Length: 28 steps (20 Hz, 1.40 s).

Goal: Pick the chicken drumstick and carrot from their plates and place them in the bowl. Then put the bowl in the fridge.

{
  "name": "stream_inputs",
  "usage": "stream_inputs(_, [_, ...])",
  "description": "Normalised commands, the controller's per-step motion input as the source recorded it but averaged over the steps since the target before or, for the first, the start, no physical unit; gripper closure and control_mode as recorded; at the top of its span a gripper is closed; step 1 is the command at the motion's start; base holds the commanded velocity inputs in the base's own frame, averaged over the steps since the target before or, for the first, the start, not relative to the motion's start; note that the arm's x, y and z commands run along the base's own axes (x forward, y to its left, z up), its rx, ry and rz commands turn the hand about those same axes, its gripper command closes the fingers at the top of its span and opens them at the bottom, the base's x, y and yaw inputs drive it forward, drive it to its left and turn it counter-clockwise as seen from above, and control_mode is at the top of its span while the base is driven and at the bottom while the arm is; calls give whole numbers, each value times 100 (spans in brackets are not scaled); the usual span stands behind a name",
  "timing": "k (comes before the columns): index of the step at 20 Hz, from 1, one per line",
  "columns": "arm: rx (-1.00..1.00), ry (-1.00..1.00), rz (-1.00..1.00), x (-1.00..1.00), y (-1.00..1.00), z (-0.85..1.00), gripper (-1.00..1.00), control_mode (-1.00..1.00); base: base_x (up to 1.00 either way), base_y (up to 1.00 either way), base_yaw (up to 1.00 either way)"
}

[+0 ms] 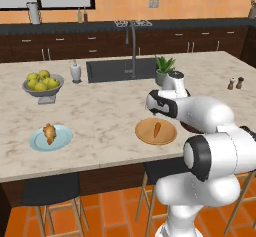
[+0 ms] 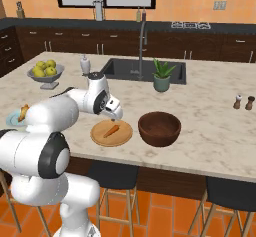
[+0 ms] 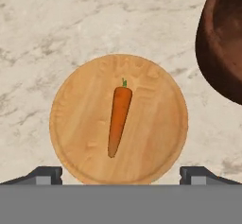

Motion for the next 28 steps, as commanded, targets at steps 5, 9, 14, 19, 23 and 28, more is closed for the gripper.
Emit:
stream_inputs(5, [6,3,-3,18,0,-53,-100,-100,0,0,0])
stream_inputs(9, [0,0,0,0,-1,-39,-100,-100,0,0,0])
stream_inputs(14, [0,2,0,2,0,-36,-100,-100,0,0,0])
stream_inputs(19, [-1,2,0,15,0,-36,-100,-100,0,0,0])
stream_inputs(23, [-4,1,0,31,0,-28,-100,-100,0,0,0])
stream_inputs(28, [-6,3,0,36,0,-27,-100,-100,0,0,0])
